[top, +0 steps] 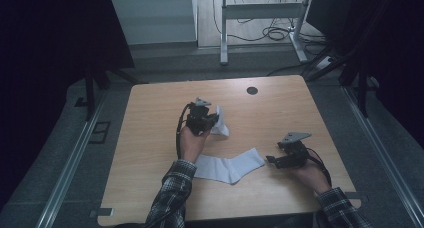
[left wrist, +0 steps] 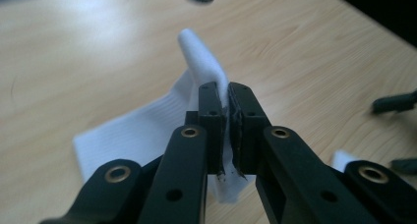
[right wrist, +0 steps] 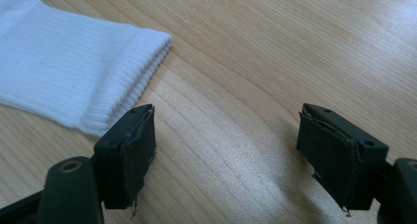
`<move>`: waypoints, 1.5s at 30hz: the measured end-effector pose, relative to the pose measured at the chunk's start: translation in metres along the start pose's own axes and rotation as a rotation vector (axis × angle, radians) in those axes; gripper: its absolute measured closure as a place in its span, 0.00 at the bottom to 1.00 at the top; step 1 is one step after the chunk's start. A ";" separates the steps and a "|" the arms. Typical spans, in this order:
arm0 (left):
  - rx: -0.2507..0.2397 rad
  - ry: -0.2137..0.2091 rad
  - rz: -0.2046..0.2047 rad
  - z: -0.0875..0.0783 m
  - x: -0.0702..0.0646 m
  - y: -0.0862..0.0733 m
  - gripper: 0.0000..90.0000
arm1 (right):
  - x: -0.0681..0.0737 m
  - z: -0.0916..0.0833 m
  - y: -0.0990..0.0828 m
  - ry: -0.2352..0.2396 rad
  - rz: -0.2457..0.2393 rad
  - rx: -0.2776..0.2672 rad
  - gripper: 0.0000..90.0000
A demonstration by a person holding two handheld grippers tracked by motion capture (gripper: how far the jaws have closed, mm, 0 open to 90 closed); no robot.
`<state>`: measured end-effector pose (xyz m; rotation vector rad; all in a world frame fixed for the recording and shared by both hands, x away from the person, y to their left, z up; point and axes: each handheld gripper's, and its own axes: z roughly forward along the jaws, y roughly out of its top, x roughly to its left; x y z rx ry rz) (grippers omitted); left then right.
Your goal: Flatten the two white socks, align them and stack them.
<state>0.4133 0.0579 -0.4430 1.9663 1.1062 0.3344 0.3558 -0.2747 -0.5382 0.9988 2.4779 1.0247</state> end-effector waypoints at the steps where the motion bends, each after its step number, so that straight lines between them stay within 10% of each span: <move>1: -0.018 -0.007 0.011 -0.003 -0.006 0.008 0.94 | 0.000 0.000 0.000 0.000 0.000 0.000 0.24; 7: -0.117 -0.025 0.062 -0.033 -0.032 0.044 0.94 | 0.000 0.000 0.000 -0.002 -0.001 -0.003 0.24; 11: -0.130 0.039 0.106 -0.051 -0.038 0.051 0.94 | 0.001 0.000 0.000 -0.004 -0.002 -0.003 0.24; 24: 0.193 0.204 0.082 0.010 0.021 -0.042 0.90 | 0.001 0.000 0.000 -0.003 0.002 -0.003 0.23; 32: 0.158 0.130 0.067 0.003 0.025 -0.054 0.68 | 0.001 0.001 0.000 -0.005 0.005 -0.006 0.23; 40: 0.066 0.242 0.015 -0.022 0.048 -0.049 0.58 | 0.001 0.001 -0.001 -0.005 0.005 -0.007 0.23; 45: 0.098 0.272 -0.015 -0.020 0.064 -0.063 0.52 | 0.002 0.001 0.000 -0.005 0.005 -0.007 0.23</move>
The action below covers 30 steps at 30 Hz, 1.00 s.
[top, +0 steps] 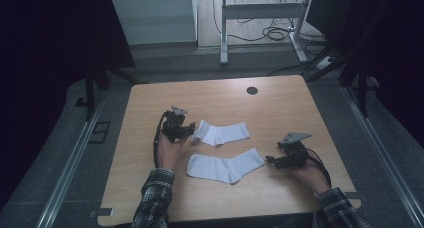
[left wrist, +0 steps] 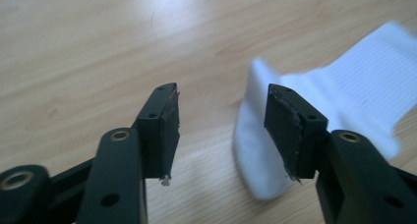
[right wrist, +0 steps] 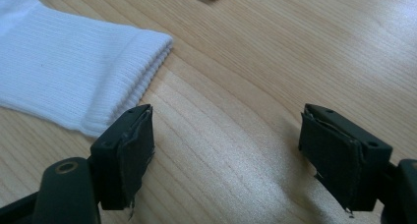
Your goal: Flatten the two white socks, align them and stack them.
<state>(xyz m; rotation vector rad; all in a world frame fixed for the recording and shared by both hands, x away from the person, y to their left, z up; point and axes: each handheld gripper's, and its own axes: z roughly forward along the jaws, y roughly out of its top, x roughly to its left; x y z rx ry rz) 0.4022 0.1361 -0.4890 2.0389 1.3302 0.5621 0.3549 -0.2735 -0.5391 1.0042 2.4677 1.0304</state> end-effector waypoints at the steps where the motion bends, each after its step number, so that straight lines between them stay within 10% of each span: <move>1: 0.013 0.000 -0.001 0.003 0.001 -0.004 0.51 | 0.000 0.000 0.000 0.000 0.000 0.000 0.23; 12: 0.086 0.007 -0.006 0.031 -0.001 -0.029 0.48 | 0.000 0.000 0.000 0.001 0.000 -0.002 0.23; 17: 0.088 0.087 -0.059 0.025 0.017 -0.034 0.48 | 0.000 0.000 0.000 0.003 -0.002 -0.001 0.23; 30: -0.057 -0.004 -0.078 0.006 0.035 -0.055 0.45 | -0.001 0.001 0.003 -0.007 0.007 0.007 0.25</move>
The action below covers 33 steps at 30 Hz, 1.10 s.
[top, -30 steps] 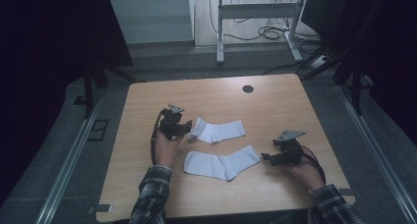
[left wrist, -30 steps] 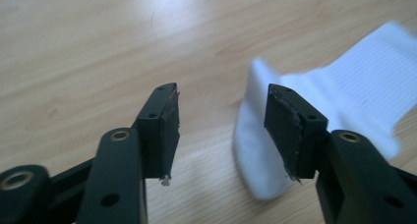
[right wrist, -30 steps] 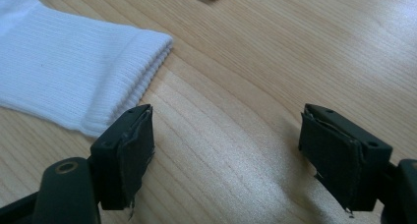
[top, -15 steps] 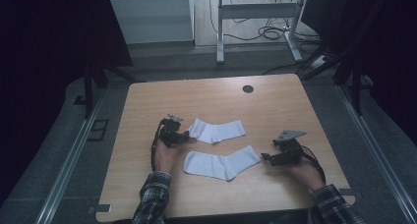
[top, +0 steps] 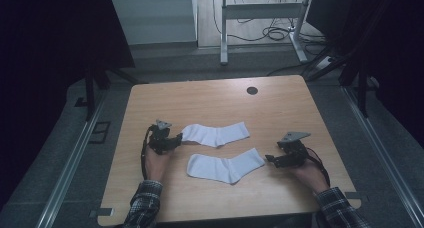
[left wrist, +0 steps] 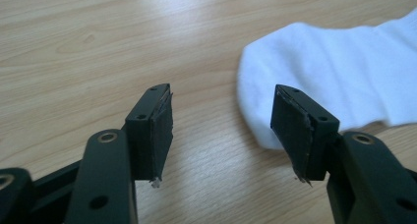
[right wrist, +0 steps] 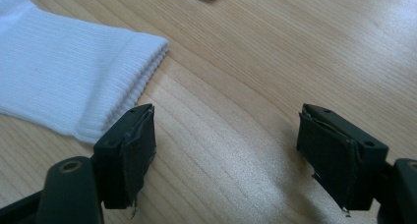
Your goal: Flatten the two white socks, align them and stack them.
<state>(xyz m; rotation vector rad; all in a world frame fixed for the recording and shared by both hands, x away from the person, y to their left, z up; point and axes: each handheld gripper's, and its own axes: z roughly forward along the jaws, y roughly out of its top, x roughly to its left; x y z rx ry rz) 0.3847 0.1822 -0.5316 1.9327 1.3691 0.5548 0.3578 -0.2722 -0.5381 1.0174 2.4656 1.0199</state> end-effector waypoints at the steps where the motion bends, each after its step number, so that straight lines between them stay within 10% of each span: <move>1: -0.005 -0.011 -0.001 0.001 -0.001 0.001 0.45 | 0.000 0.000 0.000 0.000 0.002 0.002 0.27; 19: 0.030 0.017 0.046 0.016 0.003 -0.003 0.48 | 0.002 0.007 0.044 -0.013 0.078 0.015 0.54; 33: 0.041 -0.013 0.045 0.016 0.006 -0.002 0.51 | 0.015 0.063 0.096 -0.027 0.065 0.027 0.64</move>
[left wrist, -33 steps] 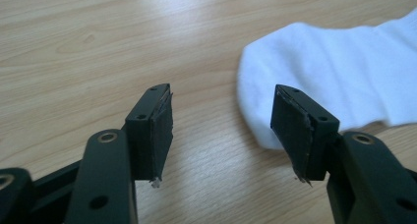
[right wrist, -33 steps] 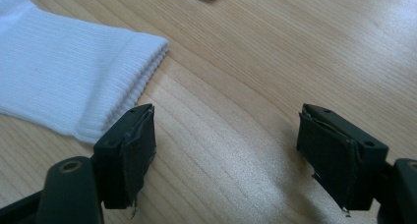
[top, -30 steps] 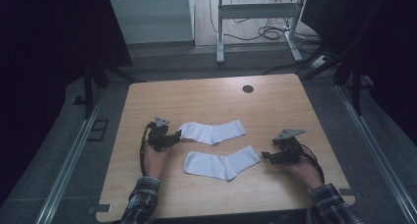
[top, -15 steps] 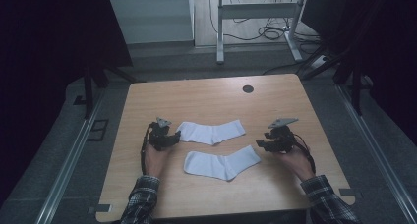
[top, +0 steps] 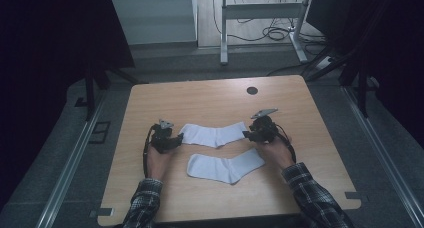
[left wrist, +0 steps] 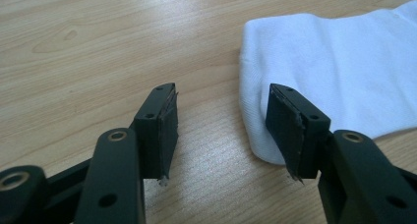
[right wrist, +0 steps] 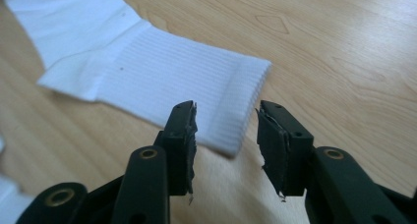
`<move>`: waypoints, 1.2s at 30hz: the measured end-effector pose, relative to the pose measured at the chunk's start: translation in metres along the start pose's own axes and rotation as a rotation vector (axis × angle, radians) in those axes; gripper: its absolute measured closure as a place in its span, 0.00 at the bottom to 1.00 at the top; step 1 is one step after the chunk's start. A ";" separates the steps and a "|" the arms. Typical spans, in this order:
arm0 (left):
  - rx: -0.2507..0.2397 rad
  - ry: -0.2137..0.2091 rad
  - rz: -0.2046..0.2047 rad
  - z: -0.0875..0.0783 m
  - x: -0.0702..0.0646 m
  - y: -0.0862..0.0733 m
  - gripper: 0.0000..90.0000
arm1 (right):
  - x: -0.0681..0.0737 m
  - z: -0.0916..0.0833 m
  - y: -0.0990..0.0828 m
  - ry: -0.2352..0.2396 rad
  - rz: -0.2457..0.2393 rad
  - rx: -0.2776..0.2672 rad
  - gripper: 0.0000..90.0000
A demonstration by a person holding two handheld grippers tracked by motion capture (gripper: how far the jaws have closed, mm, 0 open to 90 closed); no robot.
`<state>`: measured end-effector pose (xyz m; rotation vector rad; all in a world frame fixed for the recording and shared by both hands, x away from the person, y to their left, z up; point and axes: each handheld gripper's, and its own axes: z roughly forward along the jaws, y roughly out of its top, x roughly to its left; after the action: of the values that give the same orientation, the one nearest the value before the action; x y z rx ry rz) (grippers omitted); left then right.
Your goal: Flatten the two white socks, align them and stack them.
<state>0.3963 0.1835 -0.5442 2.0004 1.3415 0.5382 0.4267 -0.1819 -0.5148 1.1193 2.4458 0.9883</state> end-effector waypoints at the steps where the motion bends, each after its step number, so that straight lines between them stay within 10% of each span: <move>1: 0.000 -0.013 -0.001 0.000 0.001 0.000 0.52 | 0.000 0.004 0.001 -0.010 -0.003 0.008 0.63; 12: -0.007 -0.092 0.002 0.000 -0.006 0.000 0.95 | 0.001 0.012 -0.004 0.014 -0.007 0.041 0.90; 36: -0.120 -0.147 0.097 -0.084 -0.050 0.001 0.95 | 0.006 -0.076 -0.012 0.093 -0.080 -0.078 0.90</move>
<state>0.3226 0.1618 -0.4839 1.9733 1.1031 0.4935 0.3777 -0.2189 -0.4675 0.9638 2.4792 1.1238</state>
